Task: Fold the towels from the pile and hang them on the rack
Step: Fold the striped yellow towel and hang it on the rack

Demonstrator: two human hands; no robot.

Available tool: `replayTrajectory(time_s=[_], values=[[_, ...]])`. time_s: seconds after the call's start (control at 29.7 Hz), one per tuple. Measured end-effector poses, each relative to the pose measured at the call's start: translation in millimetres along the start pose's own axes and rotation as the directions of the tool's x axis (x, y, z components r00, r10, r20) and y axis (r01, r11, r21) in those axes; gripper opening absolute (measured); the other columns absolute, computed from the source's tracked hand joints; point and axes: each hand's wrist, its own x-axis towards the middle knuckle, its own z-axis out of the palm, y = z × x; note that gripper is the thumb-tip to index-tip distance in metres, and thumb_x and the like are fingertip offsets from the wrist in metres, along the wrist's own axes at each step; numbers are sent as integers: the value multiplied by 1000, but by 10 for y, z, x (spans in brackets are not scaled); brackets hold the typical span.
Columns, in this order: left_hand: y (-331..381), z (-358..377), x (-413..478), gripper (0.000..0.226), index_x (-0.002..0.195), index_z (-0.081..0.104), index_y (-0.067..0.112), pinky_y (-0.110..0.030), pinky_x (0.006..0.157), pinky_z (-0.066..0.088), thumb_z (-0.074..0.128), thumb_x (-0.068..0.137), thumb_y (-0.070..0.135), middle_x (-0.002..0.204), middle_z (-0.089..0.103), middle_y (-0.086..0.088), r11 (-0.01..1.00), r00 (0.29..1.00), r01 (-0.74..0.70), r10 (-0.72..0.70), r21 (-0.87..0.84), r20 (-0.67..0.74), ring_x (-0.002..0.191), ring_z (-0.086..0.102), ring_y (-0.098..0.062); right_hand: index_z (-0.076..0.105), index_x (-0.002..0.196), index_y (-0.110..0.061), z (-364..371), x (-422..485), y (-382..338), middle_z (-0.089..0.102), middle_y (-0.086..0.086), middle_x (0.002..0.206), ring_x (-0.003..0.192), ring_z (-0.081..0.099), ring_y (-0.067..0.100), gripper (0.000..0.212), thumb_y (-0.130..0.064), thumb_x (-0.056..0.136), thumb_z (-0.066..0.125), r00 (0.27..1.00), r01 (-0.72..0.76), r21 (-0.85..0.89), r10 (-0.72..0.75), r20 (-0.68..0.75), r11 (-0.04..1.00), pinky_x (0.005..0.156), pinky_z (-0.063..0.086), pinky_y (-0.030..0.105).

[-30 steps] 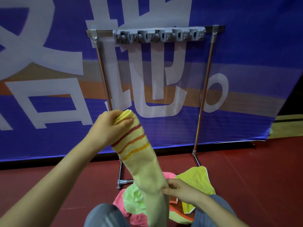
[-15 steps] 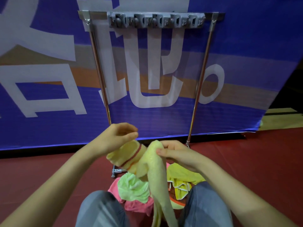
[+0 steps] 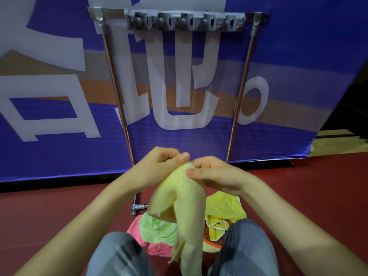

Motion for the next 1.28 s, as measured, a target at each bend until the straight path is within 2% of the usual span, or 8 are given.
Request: replayTrajectory(time_s=[0.17,0.27,0.51,0.64,0.78,0.94,1.11,1.28], values=[[281,-183,30,56,63,50,-8,-20,44,31,49,72,47,53,36,-9,998,993,-66,64,-9,-95,44,34,-13,73,74,-17,-51,0,164,72,-9,71,67,66,0,40,-50,51,77,995,-66,121,57,81,990,61,49,12],[362,-370,64,44,55,53,9,-16,44,40,46,72,49,46,45,2,997,981,0,-16,-83,-196,39,42,-7,74,71,-21,-79,-16,238,72,-12,69,65,65,-3,49,-59,41,80,997,-43,109,36,68,993,61,48,10],[-11,-288,137,49,69,62,16,-24,63,47,28,92,44,56,66,8,948,959,261,-276,-182,-62,56,61,-6,74,82,-22,-124,-32,-234,73,-9,76,72,67,2,47,-54,47,79,990,141,137,-143,4,980,66,53,15],[57,-17,302,54,75,73,24,-29,86,49,30,78,57,88,72,-1,917,975,218,-221,-333,29,94,64,-18,73,86,-22,-148,29,-430,73,-6,84,80,67,6,42,-53,57,74,988,148,54,-146,-48,987,76,52,20],[216,56,323,57,89,70,21,-36,97,43,22,88,51,105,67,-11,919,989,143,-147,-368,15,105,58,-24,73,82,-17,-210,-31,-497,73,-2,81,78,68,7,24,-33,80,54,972,187,97,-169,-162,978,74,53,20],[331,49,261,53,53,67,26,-40,92,43,30,69,61,90,58,-16,933,996,84,-71,-350,49,92,54,-27,66,87,-14,-231,-92,-459,71,-5,65,63,65,2,29,-29,73,46,968,186,110,-163,-189,976,59,52,14],[306,-25,331,41,93,66,22,-19,80,50,34,88,46,93,71,3,946,995,104,-100,-307,29,90,66,-8,75,76,-18,-234,-21,-451,73,-3,73,69,67,5,27,-37,66,58,974,150,89,-132,-182,985,62,53,16],[226,-71,357,25,80,62,26,-9,53,50,42,88,37,61,70,18,941,991,130,-134,-311,7,60,65,4,67,96,-20,-298,17,-340,73,-5,83,79,67,7,35,-43,70,67,972,75,52,-61,-227,996,67,52,18]])
